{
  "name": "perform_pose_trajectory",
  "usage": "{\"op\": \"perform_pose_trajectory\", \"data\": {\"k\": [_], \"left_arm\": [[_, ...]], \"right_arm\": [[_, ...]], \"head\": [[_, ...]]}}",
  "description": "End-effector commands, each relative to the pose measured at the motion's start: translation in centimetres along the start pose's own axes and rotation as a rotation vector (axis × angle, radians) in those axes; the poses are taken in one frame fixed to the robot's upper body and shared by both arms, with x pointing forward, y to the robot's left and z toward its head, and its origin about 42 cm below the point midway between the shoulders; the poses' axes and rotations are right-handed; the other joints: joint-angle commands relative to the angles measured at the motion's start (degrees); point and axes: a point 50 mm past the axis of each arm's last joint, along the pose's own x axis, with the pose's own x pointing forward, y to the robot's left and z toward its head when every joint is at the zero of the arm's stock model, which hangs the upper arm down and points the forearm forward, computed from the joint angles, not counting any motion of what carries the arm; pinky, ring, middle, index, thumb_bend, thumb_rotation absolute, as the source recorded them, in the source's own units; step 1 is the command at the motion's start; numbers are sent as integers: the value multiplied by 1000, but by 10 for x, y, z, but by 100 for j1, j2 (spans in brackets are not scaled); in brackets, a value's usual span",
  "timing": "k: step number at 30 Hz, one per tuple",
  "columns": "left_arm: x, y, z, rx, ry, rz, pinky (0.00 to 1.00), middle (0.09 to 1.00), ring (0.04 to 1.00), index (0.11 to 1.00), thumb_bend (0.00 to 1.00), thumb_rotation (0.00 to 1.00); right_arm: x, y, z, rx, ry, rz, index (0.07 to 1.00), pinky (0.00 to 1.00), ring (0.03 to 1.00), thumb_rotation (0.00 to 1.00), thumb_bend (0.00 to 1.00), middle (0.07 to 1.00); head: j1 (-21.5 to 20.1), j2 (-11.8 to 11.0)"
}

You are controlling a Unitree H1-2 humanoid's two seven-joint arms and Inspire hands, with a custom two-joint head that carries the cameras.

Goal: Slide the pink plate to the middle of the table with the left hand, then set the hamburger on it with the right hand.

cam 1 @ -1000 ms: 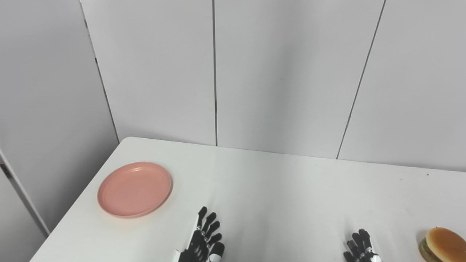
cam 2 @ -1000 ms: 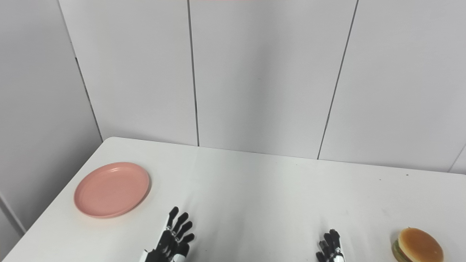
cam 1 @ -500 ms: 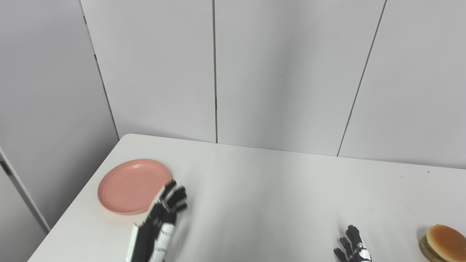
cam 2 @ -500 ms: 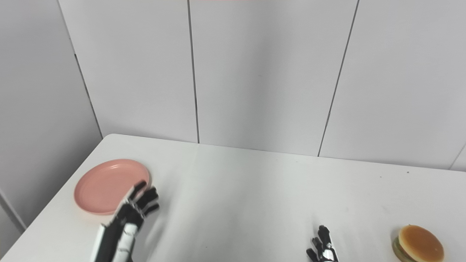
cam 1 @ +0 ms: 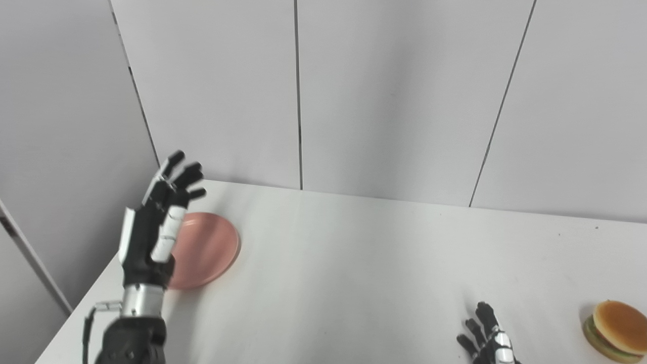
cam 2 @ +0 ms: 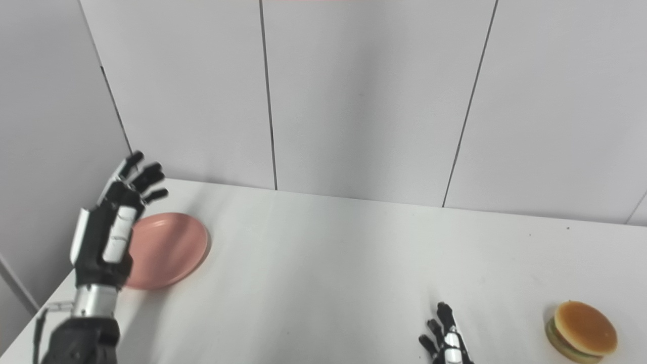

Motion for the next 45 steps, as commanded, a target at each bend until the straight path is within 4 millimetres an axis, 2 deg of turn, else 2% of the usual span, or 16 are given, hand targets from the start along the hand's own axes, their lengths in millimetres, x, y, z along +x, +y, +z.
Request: {"op": "perform_pose_trajectory", "data": {"k": [1, 8, 14, 19, 25, 28, 31, 35, 40, 45], "left_arm": [[23, 11, 13, 8, -54, 14, 745, 858, 851, 880, 881, 770], [51, 47, 4, -2, -12, 55, 771, 871, 867, 849, 879, 745], [65, 73, -8, -30, 54, 105, 815, 868, 887, 827, 916, 743], [72, 90, -25, -79, 117, 152, 809, 894, 911, 843, 863, 747], [76, 97, -49, -174, 196, 192, 860, 913, 944, 840, 870, 736], [74, 98, -61, -180, 230, 196, 784, 924, 946, 854, 864, 750], [69, 99, -74, -193, 267, 227, 834, 917, 940, 847, 842, 750], [62, 102, -94, -150, 304, 236, 842, 917, 928, 847, 803, 747], [53, 105, -117, -126, 374, 249, 831, 904, 916, 858, 826, 724], [49, 107, -129, -93, 401, 244, 803, 903, 921, 861, 866, 711]], "right_arm": [[-30, -11, -4, -20, 56, -17, 944, 899, 952, 1000, 705, 981], [-30, -12, -2, -3, 60, -13, 952, 909, 961, 1000, 691, 985], [-30, -13, -1, -1, 66, -13, 961, 910, 965, 1000, 685, 987], [-30, -14, 0, 2, 70, -16, 958, 913, 963, 1000, 684, 985], [-30, -15, 1, 3, 69, -14, 961, 915, 964, 1000, 673, 987], [-30, -16, 2, 3, 68, -17, 961, 917, 961, 1000, 680, 984], [-30, -16, 3, 2, 69, -20, 964, 923, 965, 1000, 687, 987], [-31, -15, 4, 5, 70, -17, 962, 924, 966, 1000, 681, 989], [-33, -13, 5, 2, 71, -15, 959, 907, 963, 1000, 689, 985], [-33, -13, 5, 2, 76, -13, 957, 908, 967, 1000, 691, 987]], "head": [[14, 21], [65, 57], [87, 73], [119, 89], [102, 120], [97, 137], [98, 151], [35, 169], [-25, 210], [-40, 211]]}}
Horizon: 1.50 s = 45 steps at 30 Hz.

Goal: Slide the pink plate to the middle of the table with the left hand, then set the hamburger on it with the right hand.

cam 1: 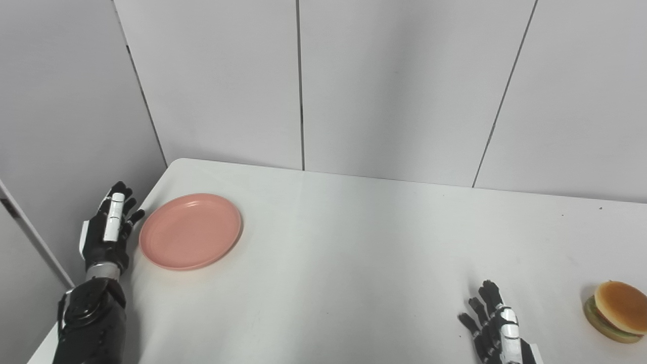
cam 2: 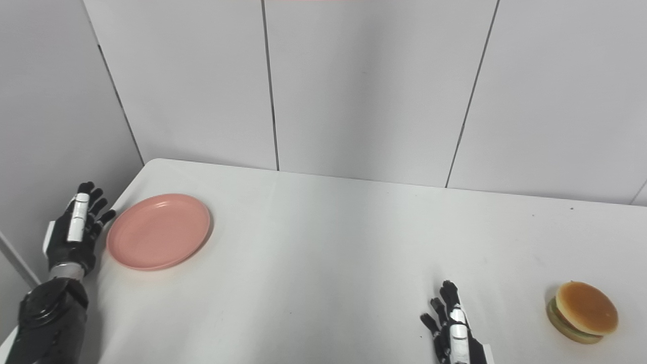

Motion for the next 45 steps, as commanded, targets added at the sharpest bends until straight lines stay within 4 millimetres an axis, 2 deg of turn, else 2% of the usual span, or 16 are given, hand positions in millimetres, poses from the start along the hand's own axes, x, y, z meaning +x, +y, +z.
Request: {"op": "perform_pose_trajectory", "data": {"k": [1, 7, 10, 14, 20, 28, 35, 38, 45], "left_arm": [[14, 0, 22, 27, -73, -8, 795, 901, 921, 861, 864, 713], [15, 7, 16, 92, -62, 4, 804, 900, 919, 882, 843, 764], [14, 8, 16, 89, -58, -7, 802, 918, 938, 888, 848, 765], [10, 5, 13, 61, -51, -29, 784, 906, 915, 879, 866, 747], [5, -9, 14, -17, -54, -79, 817, 892, 911, 844, 884, 687], [5, -28, 27, -48, -62, -132, 785, 884, 903, 841, 826, 718], [5, -41, 28, -76, -37, -161, 801, 901, 927, 850, 867, 714], [4, -46, 28, -84, -32, -173, 748, 897, 923, 851, 886, 715], [-1, -61, 31, -82, -30, -212, 772, 900, 924, 859, 873, 734]], "right_arm": [[-31, -13, -6, -33, 58, -18, 959, 905, 967, 1000, 694, 987], [-31, -12, -6, -27, 59, -20, 957, 894, 962, 1000, 701, 985], [-32, -12, -6, -29, 59, -18, 957, 890, 960, 1000, 702, 984], [-32, -11, -6, -32, 60, -18, 953, 883, 954, 1000, 703, 981], [-33, -10, -5, -37, 59, -18, 952, 876, 949, 1000, 706, 979], [-33, -9, -5, -39, 63, -17, 950, 872, 944, 1000, 717, 976], [-34, -8, -4, -43, 69, -15, 949, 864, 937, 1000, 721, 971], [-35, -7, -4, -46, 69, -11, 946, 854, 932, 1000, 713, 967], [-36, -7, -4, -49, 75, -6, 952, 855, 931, 1000, 702, 970]], "head": [[4, 0], [-3, -2], [-11, 7], [-11, 7], [-86, 29], [-123, 30], [-164, 47], [-172, 54], [-206, 65]]}}
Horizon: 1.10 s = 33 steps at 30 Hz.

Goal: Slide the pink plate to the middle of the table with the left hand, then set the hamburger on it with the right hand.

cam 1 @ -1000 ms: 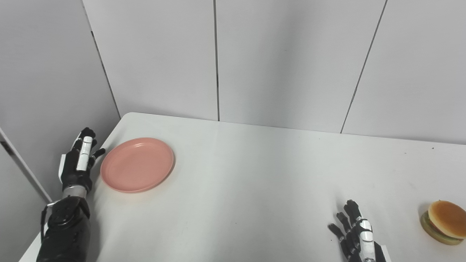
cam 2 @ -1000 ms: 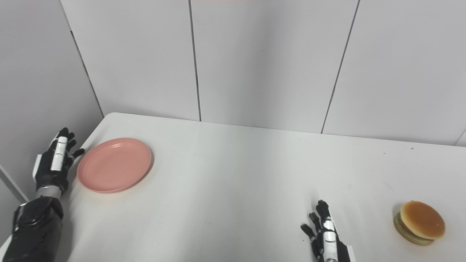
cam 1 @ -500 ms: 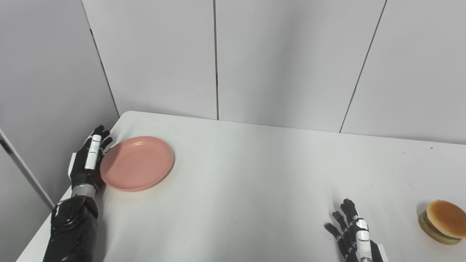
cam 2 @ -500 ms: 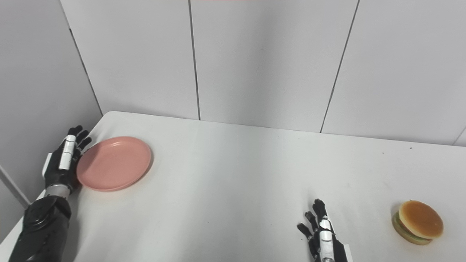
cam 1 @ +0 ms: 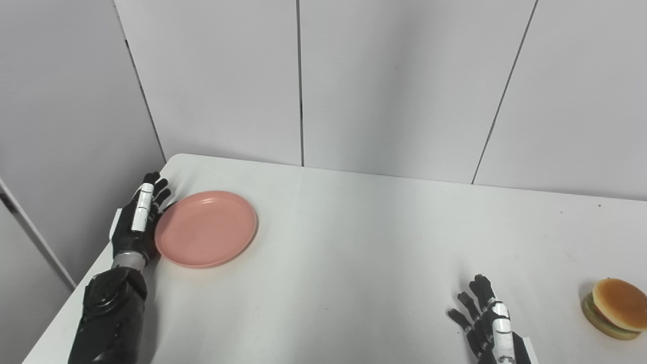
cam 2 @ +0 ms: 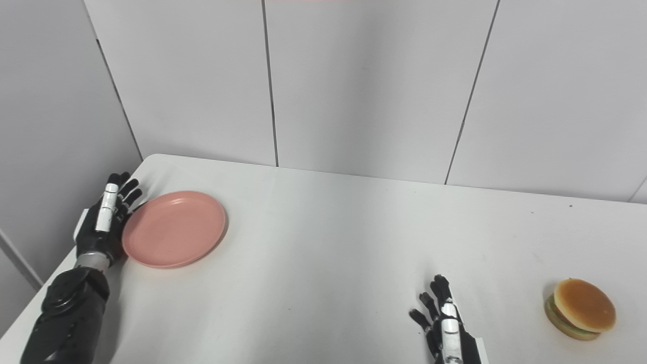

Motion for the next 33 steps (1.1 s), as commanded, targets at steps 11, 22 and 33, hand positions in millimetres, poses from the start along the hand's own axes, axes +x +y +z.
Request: {"op": "perform_pose_trajectory", "data": {"k": [11, 22, 33], "left_arm": [[4, -47, 25, -7, -70, -124, 769, 902, 921, 869, 874, 738], [-10, -87, 22, 18, -54, -201, 750, 885, 910, 861, 890, 737], [-24, -111, 17, 74, -47, -211, 782, 901, 932, 867, 903, 770]], "right_arm": [[-35, -11, -10, -26, 74, -17, 958, 853, 930, 1000, 696, 972], [-36, -6, -9, -26, 73, -10, 948, 848, 926, 1000, 703, 968], [-37, 0, -10, -29, 77, -5, 944, 849, 921, 1000, 686, 966]], "head": [[-92, -6], [-232, 28], [-391, 62]]}}
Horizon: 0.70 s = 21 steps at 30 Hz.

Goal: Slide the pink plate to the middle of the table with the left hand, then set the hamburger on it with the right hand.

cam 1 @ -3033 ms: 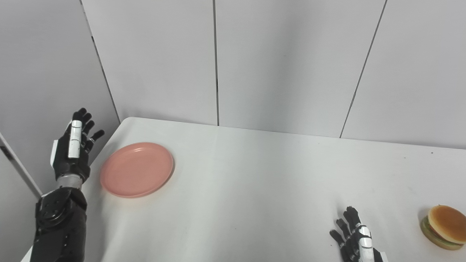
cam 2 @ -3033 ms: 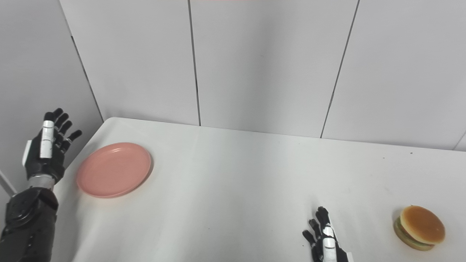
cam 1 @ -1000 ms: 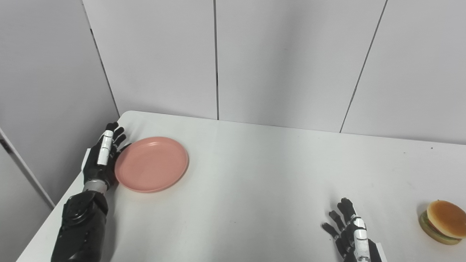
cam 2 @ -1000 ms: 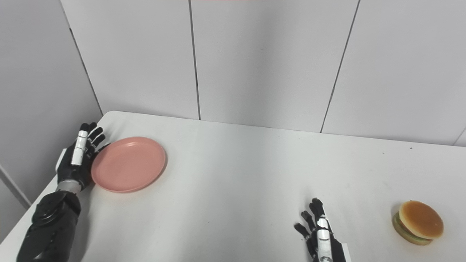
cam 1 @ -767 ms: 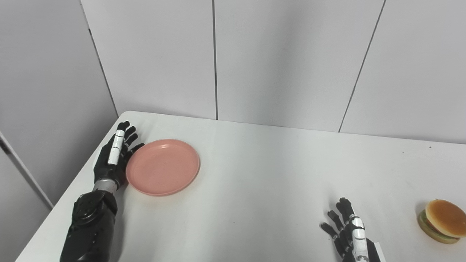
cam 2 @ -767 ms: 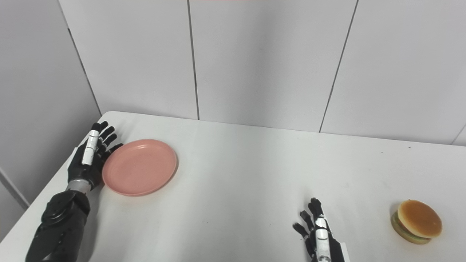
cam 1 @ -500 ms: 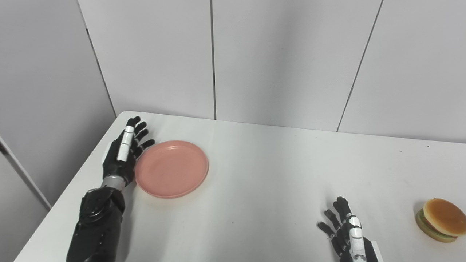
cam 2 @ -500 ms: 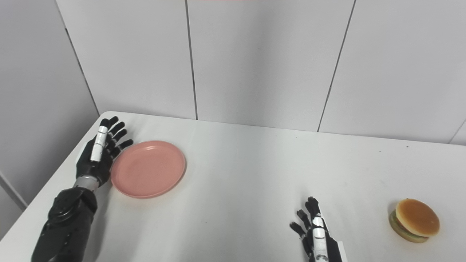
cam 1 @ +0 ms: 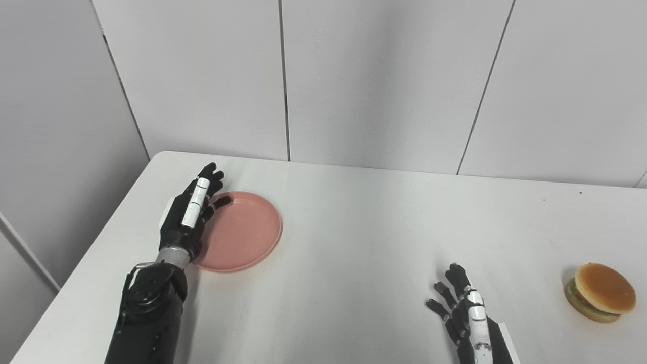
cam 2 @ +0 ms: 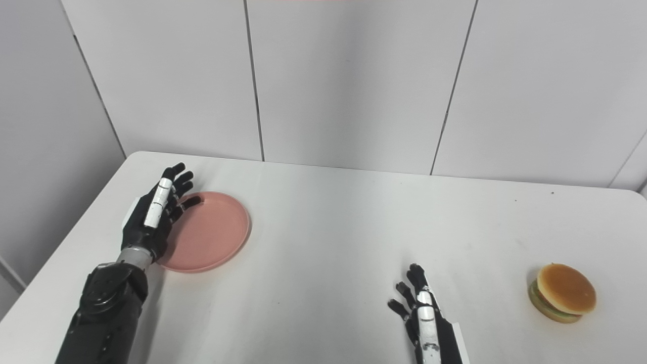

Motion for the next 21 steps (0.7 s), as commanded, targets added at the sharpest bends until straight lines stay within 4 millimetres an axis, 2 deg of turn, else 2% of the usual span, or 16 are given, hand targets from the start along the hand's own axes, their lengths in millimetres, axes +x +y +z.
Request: {"op": "perform_pose_trajectory", "data": {"k": [1, 6, 10, 13, 17, 21], "left_arm": [[6, -13, 18, 1, -57, -16, 779, 901, 931, 867, 903, 770], [2, -32, 9, -15, -45, -37, 816, 897, 940, 860, 876, 769], [4, -40, 8, -39, -46, -47, 803, 899, 933, 864, 884, 754], [5, -45, 14, -30, -58, -63, 767, 905, 929, 877, 879, 763], [6, -48, 21, -30, -78, -75, 793, 902, 930, 883, 882, 775], [7, -48, 37, -51, -113, -83, 791, 909, 928, 879, 914, 764]], "right_arm": [[-36, -8, -10, -12, 73, -28, 945, 849, 922, 1000, 684, 966], [-37, -6, -10, -10, 73, -28, 947, 854, 925, 1000, 662, 970], [-37, -5, -10, -5, 74, -28, 952, 860, 930, 1000, 661, 973], [-36, -5, -11, -8, 73, -26, 954, 863, 932, 1000, 665, 975], [-36, -6, -12, -11, 73, -26, 950, 862, 932, 1000, 668, 974], [-36, -7, -12, -11, 73, -21, 955, 868, 935, 1000, 658, 977]], "head": [[1, -9], [-2, -11], [3, -17], [3, -44], [35, -58], [56, -67]]}}
